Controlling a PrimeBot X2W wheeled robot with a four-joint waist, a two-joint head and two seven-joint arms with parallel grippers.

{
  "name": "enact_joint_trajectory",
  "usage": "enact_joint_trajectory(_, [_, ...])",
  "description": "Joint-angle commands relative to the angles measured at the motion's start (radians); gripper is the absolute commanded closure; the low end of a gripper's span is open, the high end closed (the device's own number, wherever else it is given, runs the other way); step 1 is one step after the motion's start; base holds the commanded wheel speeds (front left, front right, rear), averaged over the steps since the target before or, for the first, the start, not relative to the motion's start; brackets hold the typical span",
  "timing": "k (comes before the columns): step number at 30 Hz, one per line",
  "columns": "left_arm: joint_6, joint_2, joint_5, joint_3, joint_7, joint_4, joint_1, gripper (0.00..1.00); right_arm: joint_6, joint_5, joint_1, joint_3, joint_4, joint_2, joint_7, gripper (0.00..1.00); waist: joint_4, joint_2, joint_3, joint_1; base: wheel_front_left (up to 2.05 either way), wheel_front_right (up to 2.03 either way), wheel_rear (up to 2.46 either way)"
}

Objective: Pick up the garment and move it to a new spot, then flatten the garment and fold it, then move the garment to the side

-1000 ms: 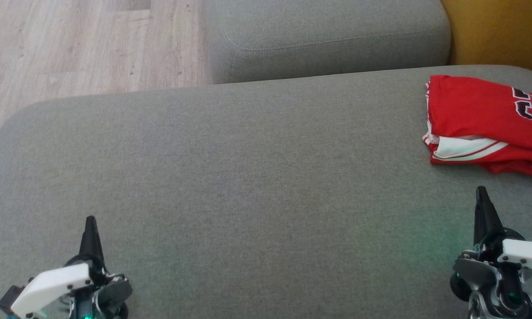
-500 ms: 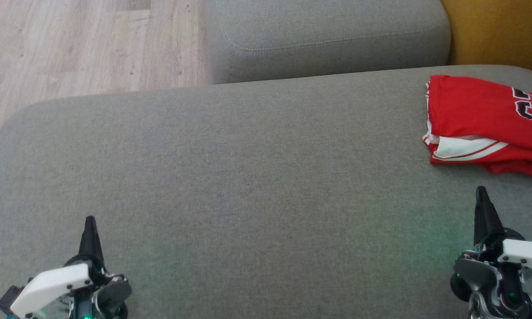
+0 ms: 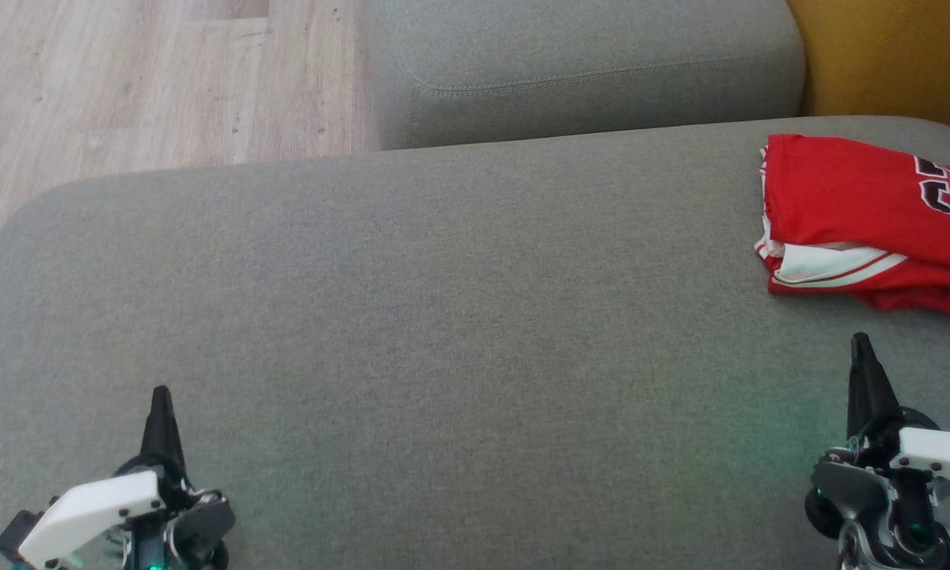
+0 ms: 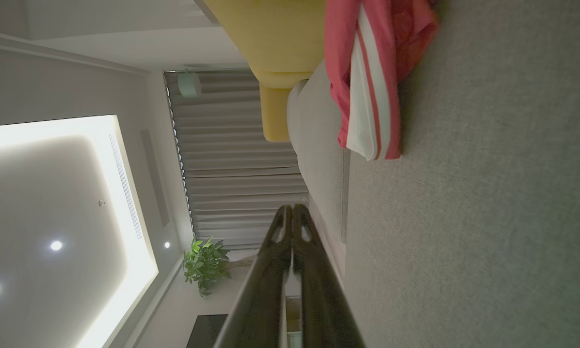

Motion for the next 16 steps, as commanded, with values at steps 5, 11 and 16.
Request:
enact_joint_trajectory(5, [-0.007, 0.006, 0.013, 0.036, 0.008, -0.028, -0.051, 1.00, -0.001, -0.008, -0.051, 0.018, -0.037, -0.008, 0.005, 1.00, 0.000, -0.0001, 0.000, 0.0000, 0.00, 0.00, 0.00])
enact_joint_trajectory(11, [-0.007, 0.005, 0.014, 0.037, 0.009, -0.028, -0.051, 1.00, -0.001, -0.008, -0.051, 0.017, -0.037, -0.008, 0.005, 1.00, 0.000, -0.0001, 0.000, 0.0000, 0.00, 0.00, 0.00])
enact_joint_trajectory(16, [-0.007, 0.005, 0.014, 0.038, 0.010, -0.028, -0.051, 1.00, -0.001, -0.009, -0.051, 0.017, -0.037, -0.007, 0.006, 1.00, 0.000, -0.0001, 0.000, 0.0000, 0.00, 0.00, 0.00])
